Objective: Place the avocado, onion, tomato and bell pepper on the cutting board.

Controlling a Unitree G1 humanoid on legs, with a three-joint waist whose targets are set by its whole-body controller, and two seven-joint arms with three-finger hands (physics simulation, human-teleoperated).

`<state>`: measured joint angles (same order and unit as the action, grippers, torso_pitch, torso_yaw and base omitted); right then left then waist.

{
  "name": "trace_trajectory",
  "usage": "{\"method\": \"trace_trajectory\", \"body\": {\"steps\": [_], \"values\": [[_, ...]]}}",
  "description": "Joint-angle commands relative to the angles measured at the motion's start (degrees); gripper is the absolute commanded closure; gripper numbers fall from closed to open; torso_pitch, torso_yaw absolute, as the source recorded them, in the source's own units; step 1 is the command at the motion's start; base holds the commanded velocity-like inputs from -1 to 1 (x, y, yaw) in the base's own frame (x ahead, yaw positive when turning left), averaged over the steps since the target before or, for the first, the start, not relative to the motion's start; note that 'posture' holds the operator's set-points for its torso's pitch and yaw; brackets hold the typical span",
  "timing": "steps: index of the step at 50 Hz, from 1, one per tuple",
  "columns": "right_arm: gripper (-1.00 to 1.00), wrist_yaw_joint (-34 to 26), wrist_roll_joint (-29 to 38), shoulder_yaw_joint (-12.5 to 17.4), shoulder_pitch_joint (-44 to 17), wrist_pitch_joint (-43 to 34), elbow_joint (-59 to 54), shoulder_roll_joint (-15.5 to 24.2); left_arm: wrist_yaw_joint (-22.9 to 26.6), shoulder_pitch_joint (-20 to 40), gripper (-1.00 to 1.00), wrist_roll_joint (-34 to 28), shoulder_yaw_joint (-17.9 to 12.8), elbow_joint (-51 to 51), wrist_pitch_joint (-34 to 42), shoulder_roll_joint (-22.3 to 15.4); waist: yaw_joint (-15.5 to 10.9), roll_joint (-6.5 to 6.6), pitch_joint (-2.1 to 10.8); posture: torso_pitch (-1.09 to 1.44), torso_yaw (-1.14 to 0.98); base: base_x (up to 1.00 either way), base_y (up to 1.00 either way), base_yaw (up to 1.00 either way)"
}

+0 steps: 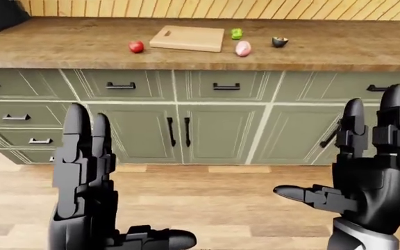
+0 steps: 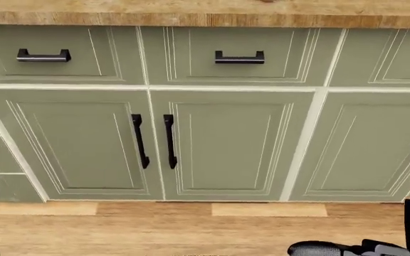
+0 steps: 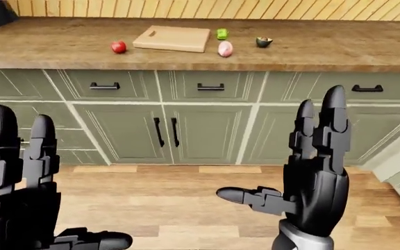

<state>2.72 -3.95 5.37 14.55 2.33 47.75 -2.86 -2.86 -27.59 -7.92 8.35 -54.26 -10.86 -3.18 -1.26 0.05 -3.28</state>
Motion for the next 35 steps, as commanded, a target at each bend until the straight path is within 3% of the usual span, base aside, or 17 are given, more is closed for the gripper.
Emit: {"method": "trace_trajectory", "body": {"steps": [1, 4, 6, 7, 8, 9, 12, 13, 16, 18, 20, 21, 22, 23, 27, 31, 35], "values": [[-1.0, 0.04, -0.03, 0.35, -0.37, 1.39, 1.64, 0.24, 0.04, 0.15, -1.0, 0.0, 0.26, -1.82, -1.54, 0.08, 0.27, 0.19, 0.17, 0.0, 0.0, 0.0, 0.0, 0.41], [-1.0, -0.08, -0.14, 0.32, -0.38, 1.41, 1.51, 0.28, 0.07, 0.21, -1.0, 0.1, 0.18, -1.65, -1.63, 0.09, 0.48, -2.26, 0.22, 0.0, 0.0, 0.0, 0.0, 0.43], [-1.0, -0.09, -0.09, 0.28, -0.4, 1.43, 1.36, 0.28, 0.11, 0.18, -1.0, 0.13, 0.16, -1.62, -1.67, 0.1, 1.1, -5.84, 1.6, 0.0, 0.0, 0.0, 0.0, 0.43], [-1.0, -0.06, -0.06, 0.34, -0.45, 1.36, 1.35, 0.3, 0.12, 0.2, -1.0, 0.16, 0.14, -1.58, -1.68, 0.1, 1.7, -2.64, 0.34, 0.0, 0.0, 0.0, 0.0, 0.42], [-1.0, -0.13, -0.11, 0.29, -0.41, 1.36, 1.3, 0.31, 0.15, 0.18, -1.0, 0.15, 0.16, -1.56, -1.72, 0.1, 1.11, -3.74, 0.1, 0.0, 0.0, 0.0, 0.0, 0.42], [-1.0, -0.14, -0.03, 0.21, -0.35, 1.42, 1.37, 0.29, 0.16, 0.17, -1.0, 0.18, 0.13, -1.59, -1.71, 0.11, 1.06, -3.74, 0.42, 0.0, 0.0, 0.0, 0.0, 0.41], [-1.0, -0.04, 0.3, 0.12, -0.36, 1.57, 1.33, 0.26, 0.22, 0.22, -1.0, 0.22, 0.07, -1.51, -1.65, 0.14, 1.52, -1.95, 0.89, 0.0, 0.0, 0.0, 0.15, 0.28], [-1.0, -0.03, 0.43, 0.08, -0.38, 1.7, 1.2, 0.27, 0.25, 0.28, -1.0, 0.2, 0.1, -1.45, -1.57, 0.15, 0.79, -3.42, 0.68, 0.0, 0.0, 0.0, 0.12, 0.0], [-1.0, -0.33, -0.31, 0.19, -0.17, 1.71, 1.45, 0.3, 0.28, 0.37, -1.0, 0.14, 0.26, -1.32, -1.52, 0.14, 1.2, -0.5, 0.49, 0.0, 0.0, 0.04, 0.07, 0.0], [-1.0, -0.38, -0.47, 0.22, -0.15, 1.66, 1.49, 0.29, 0.26, 0.46, -1.0, 0.16, 0.3, -1.23, -1.45, 0.13, 1.7, 1.87, -0.42, 0.0, 0.0, 0.09, 0.06, 0.0], [-1.0, -0.46, -0.53, 0.21, -0.08, 1.71, 1.47, 0.29, 0.24, 0.51, -1.0, 0.07, 0.35, -1.06, -1.52, 0.1, 1.68, 4.9, 0.37, 0.0, 0.0, 0.1, 0.06, 0.0], [-1.0, -0.5, -0.68, 0.26, -0.03, 1.72, 1.61, 0.28, 0.21, 0.49, -1.0, 0.09, 0.34, -1.06, -1.58, 0.08, 1.68, 5.13, 0.85, 0.0, 0.0, 0.09, 0.07, 0.0], [-1.0, -0.55, -0.82, 0.31, -0.03, 1.82, 1.49, 0.26, 0.19, 0.52, -1.0, 0.1, 0.32, -0.76, -1.77, 0.06, 1.05, 3.83, -0.04, 0.0, 0.0, 0.09, 0.05, 0.0], [-1.0, -0.61, -0.86, 0.3, 0.01, 1.86, 1.49, 0.26, 0.19, 0.47, -1.0, 0.04, 0.34, -0.67, -1.9, 0.03, 1.36, 4.12, -0.3, 0.0, 0.0, 0.09, 0.06, 0.0], [-1.0, -0.74, -1.12, 0.34, 0.09, 2.14, 1.46, 0.21, 0.15, 0.25, -1.0, -0.25, 0.42, -0.76, -2.2, -0.03, 0.92, 2.32, 0.38, 0.0, 0.0, 0.11, 0.03, 0.0], [-1.0, -0.82, -1.24, 0.37, 0.13, 2.51, 1.33, 0.19, 0.08, 0.15, -1.0, -0.31, 0.51, -0.79, -2.29, -0.06, 0.73, 0.7, -0.24, 0.0, 0.0, 0.17, 0.0, 0.0], [-1.0, -0.78, -1.46, 0.44, 0.15, 2.81, 1.31, 0.12, -0.01, 0.13, -1.0, -0.36, 0.59, -0.78, -2.35, -0.12, 0.44, -2.64, -0.13, 0.0, 0.0, 0.25, 0.0, 0.0]]}}
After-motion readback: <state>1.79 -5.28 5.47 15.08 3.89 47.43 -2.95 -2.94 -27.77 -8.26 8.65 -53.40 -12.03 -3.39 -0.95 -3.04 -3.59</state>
